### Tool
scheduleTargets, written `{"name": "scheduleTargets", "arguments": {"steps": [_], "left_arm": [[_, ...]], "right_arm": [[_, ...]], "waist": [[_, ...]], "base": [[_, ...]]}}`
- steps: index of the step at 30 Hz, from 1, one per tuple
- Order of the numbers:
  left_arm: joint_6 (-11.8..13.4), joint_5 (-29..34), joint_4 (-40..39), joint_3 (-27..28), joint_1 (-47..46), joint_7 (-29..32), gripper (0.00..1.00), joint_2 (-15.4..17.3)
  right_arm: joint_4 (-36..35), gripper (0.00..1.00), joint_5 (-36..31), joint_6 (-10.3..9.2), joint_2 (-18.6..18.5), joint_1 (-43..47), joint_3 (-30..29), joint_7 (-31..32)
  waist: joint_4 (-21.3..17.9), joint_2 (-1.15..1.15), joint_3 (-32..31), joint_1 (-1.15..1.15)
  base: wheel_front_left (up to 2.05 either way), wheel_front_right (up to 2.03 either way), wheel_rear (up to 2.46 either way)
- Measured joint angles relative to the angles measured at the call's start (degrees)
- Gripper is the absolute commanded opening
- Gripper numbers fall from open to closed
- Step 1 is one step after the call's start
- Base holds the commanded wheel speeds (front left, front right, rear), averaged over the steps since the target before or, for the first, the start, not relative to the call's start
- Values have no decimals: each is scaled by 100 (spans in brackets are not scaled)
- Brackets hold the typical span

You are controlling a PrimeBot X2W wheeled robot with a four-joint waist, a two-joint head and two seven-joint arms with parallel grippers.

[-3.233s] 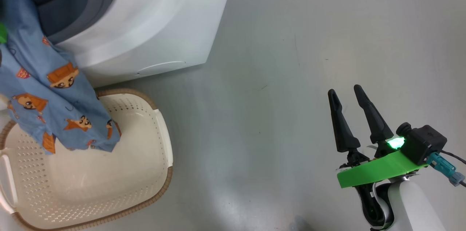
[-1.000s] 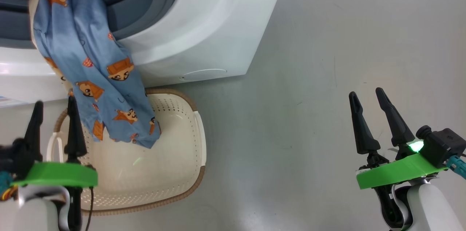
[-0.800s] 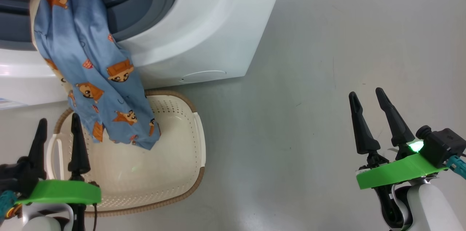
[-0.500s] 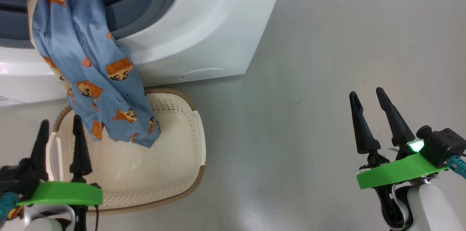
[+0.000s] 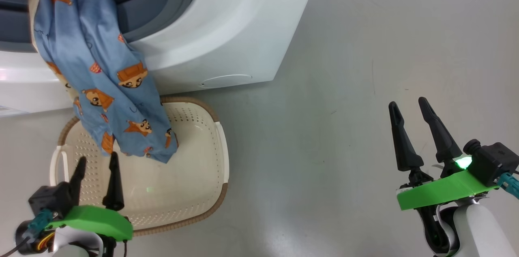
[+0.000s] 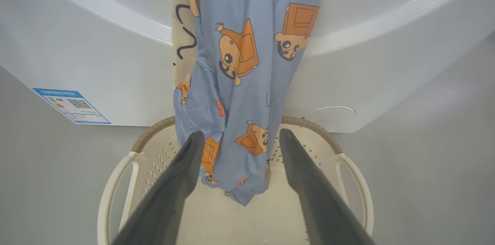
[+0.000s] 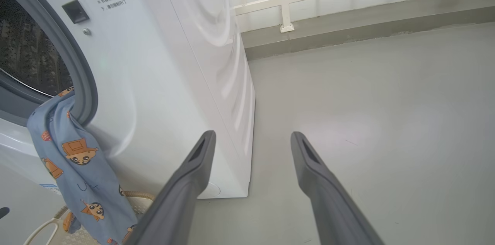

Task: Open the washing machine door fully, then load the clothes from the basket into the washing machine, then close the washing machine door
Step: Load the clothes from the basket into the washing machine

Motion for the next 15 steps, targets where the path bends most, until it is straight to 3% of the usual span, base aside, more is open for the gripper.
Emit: {"name": "scheduleTargets", "arguments": {"steps": [15], "left_arm": [[0,-379,1914,-769,-1213,0,100,334]], "right_arm": [[-7,100,-1,0,16,-48,102,0]], "waist": [[-69,0,195,0]], "base": [[0,0,0]]}}
